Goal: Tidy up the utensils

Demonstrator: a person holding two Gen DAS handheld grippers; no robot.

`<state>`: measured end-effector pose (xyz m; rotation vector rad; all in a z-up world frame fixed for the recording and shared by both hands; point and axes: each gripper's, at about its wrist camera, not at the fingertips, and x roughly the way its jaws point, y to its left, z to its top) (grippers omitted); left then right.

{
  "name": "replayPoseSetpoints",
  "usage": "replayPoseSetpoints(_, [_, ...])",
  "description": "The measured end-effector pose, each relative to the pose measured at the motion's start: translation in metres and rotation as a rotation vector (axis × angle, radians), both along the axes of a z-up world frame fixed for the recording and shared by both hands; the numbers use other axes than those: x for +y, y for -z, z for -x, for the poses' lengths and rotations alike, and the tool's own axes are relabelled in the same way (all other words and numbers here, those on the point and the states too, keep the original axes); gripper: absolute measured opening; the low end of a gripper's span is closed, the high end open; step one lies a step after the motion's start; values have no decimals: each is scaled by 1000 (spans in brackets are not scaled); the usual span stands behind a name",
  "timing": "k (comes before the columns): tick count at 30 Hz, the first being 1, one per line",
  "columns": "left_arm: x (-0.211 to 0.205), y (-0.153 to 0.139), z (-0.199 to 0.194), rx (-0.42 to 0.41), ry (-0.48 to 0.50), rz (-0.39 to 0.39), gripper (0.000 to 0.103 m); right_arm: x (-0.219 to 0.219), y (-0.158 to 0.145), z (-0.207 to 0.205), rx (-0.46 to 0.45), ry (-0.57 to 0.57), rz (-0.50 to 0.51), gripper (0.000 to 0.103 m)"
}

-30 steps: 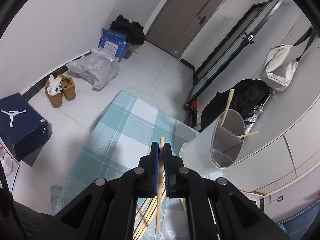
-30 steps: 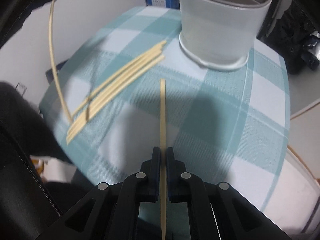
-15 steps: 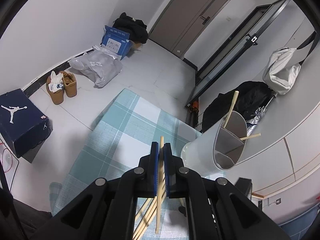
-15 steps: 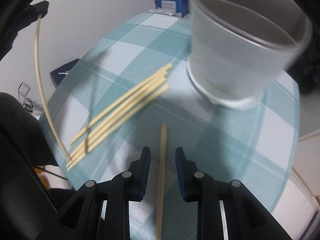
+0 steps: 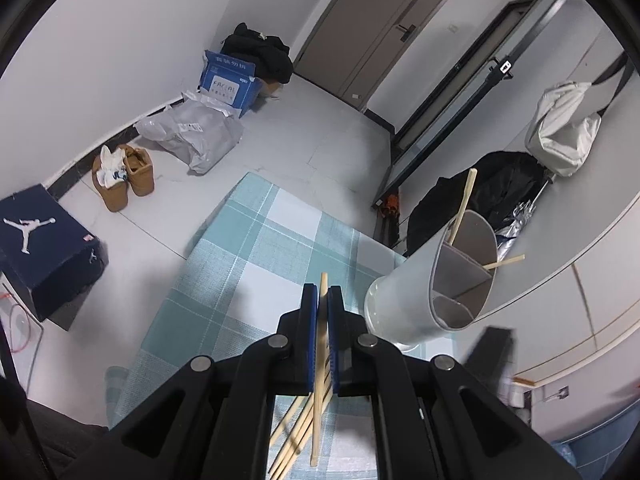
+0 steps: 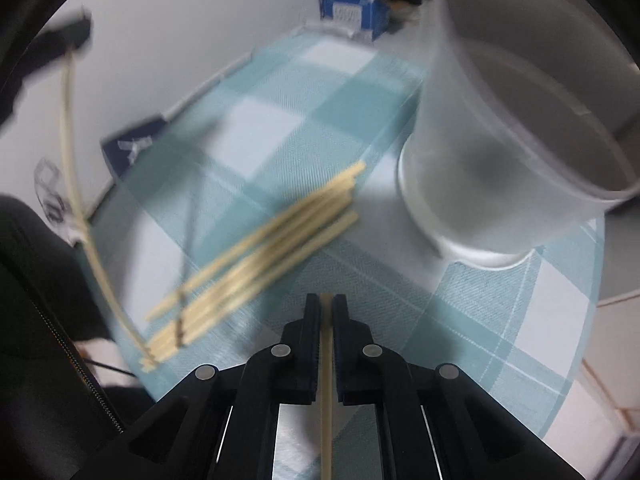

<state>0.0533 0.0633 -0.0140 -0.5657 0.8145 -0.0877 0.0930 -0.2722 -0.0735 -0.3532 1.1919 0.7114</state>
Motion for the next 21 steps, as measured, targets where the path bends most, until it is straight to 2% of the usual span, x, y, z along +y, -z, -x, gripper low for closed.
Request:
replayPoseSetpoints(6, [-12, -3, 2, 6, 28, -32, 2, -27, -57, 9, -100, 89, -221, 5])
replayPoseSetpoints(9, [-19, -8, 5, 9, 40, -55, 2, -41, -80, 17, -163, 124, -300, 5])
replayPoseSetpoints(16, [-41, -19, 12, 3, 86, -135, 2, -64, -101, 30, -259, 220, -445, 5])
replayPoseSetpoints(21, [-53, -23, 14, 4, 114, -180, 2, -81, -103, 23, -276, 281, -512, 5])
